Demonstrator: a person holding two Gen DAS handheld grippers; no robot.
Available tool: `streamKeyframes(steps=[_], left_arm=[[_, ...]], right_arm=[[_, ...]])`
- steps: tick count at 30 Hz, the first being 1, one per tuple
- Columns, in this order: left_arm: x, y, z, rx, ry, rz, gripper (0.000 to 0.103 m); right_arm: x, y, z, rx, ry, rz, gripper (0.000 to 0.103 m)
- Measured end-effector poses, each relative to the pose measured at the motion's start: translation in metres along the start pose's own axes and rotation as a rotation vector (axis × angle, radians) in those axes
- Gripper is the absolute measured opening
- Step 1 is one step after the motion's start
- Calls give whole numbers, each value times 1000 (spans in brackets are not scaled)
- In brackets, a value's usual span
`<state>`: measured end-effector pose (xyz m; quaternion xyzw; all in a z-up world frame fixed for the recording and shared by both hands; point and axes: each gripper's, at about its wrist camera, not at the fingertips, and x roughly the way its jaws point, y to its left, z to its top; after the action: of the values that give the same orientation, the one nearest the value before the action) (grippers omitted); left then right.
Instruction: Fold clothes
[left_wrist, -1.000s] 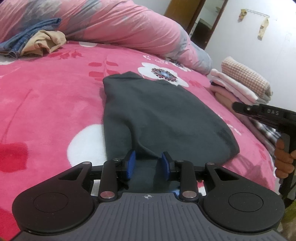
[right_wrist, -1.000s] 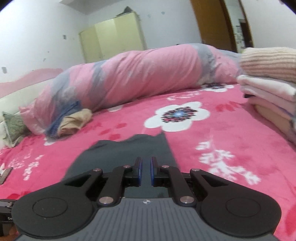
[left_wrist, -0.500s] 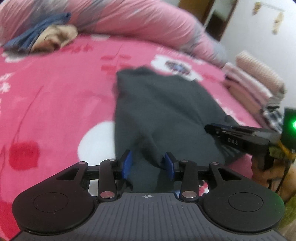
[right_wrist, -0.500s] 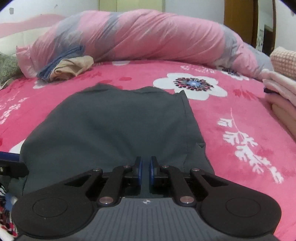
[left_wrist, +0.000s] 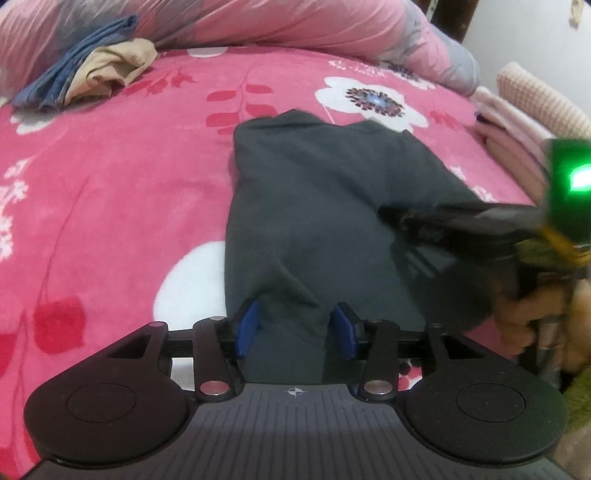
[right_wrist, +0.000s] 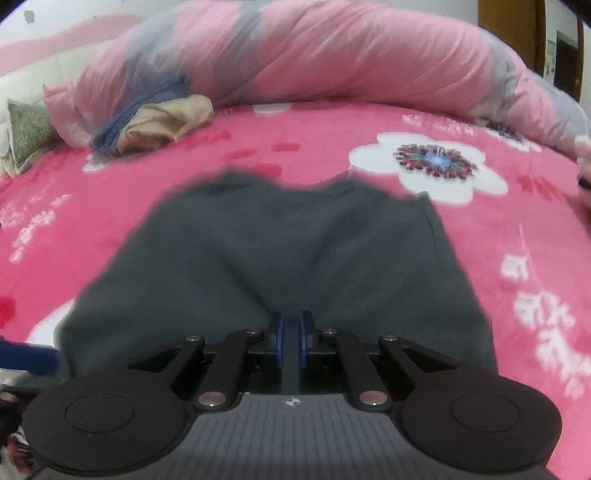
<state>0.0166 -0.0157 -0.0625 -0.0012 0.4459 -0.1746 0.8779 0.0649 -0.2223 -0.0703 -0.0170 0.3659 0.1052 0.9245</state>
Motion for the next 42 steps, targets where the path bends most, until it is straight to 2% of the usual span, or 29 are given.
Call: streamKeyframes(steps=[3, 7, 11, 13, 15, 17, 27, 30, 37, 42], left_arm=[[0, -4, -1, 22, 7, 28, 50], [1, -6, 0, 23, 16, 50, 52], [2, -9, 1, 28, 20, 66, 52], [2, -12, 0, 37, 21, 74, 53], [3, -15, 0, 46, 21, 82, 53], [3, -17, 0, 55, 23, 90, 54], [2, -22, -2, 67, 14, 122, 57], [-8, -17, 0, 51, -32, 135, 57], [-36, -8, 8, 36, -209, 159, 59], [-23, -6, 23, 27, -289, 92, 60]], right_arm=[[-13, 3, 12, 10, -28, 8, 9], [-26, 8, 36, 2, -109, 50, 9], [-4, 6, 48, -2, -122, 41, 9], [20, 2, 41, -13, -83, 3, 9], [43, -4, 26, -3, -44, 2, 9], [43, -6, 20, -10, -78, 10, 9], [42, -7, 17, 1, -96, 17, 9], [41, -8, 16, 9, -102, 24, 9], [41, -12, 14, 34, -115, 44, 9], [40, -12, 12, 37, -122, 46, 9]])
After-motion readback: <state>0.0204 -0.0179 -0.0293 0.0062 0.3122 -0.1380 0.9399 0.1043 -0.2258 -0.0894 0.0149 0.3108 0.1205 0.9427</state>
